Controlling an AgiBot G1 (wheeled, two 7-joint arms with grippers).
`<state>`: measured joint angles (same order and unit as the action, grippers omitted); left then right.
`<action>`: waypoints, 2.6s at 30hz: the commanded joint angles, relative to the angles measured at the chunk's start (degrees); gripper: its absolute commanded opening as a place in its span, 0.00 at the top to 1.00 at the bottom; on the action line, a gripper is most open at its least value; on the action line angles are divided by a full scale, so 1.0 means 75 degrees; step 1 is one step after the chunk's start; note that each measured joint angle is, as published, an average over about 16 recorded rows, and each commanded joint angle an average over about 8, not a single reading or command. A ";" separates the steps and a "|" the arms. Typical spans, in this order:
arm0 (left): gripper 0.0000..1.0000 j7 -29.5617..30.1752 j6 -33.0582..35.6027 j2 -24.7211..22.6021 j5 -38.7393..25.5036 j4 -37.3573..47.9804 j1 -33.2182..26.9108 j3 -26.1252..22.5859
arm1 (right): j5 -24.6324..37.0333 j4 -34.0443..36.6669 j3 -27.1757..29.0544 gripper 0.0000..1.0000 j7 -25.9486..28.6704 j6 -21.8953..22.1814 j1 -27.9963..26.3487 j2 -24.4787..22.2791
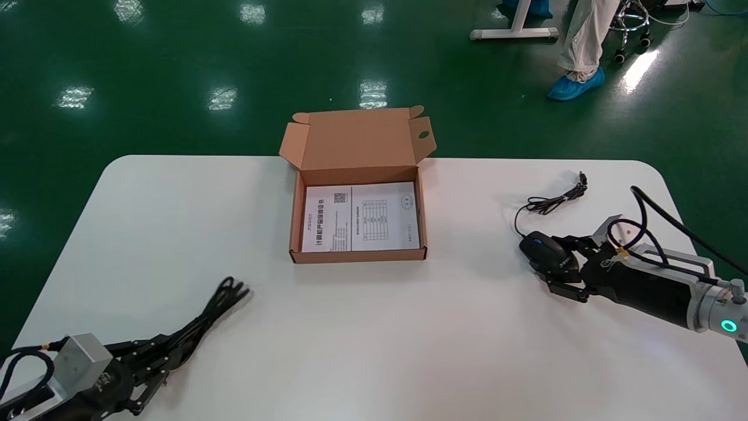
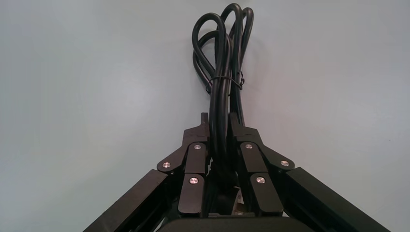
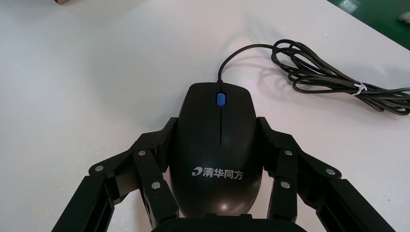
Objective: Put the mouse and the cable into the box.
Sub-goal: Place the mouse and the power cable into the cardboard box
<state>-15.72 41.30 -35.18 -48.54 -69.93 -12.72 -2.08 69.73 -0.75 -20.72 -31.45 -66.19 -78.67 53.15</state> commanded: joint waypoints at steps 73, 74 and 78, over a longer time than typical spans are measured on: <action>1.00 0.0349 -0.1362 -0.0118 -0.0479 -0.0934 -0.2098 -0.0259 | -0.0630 -0.8611 -0.0098 1.00 0.4404 -0.0021 0.0637 -0.0650; 1.00 0.0340 -0.1360 -0.0120 -0.0464 -0.0936 -0.2076 -0.0240 | -0.0596 -0.8636 -0.0122 1.00 0.4395 0.0003 0.0685 -0.0631; 1.00 0.0306 -0.1341 -0.0138 -0.0404 -0.0947 -0.1996 -0.0174 | -0.0473 -0.8576 -0.0234 1.00 0.4296 0.0063 0.0761 -0.0450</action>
<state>-13.39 31.28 -36.27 -51.62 -77.04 -27.80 -3.49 66.16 -64.24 -22.61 0.27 -66.18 -73.57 50.29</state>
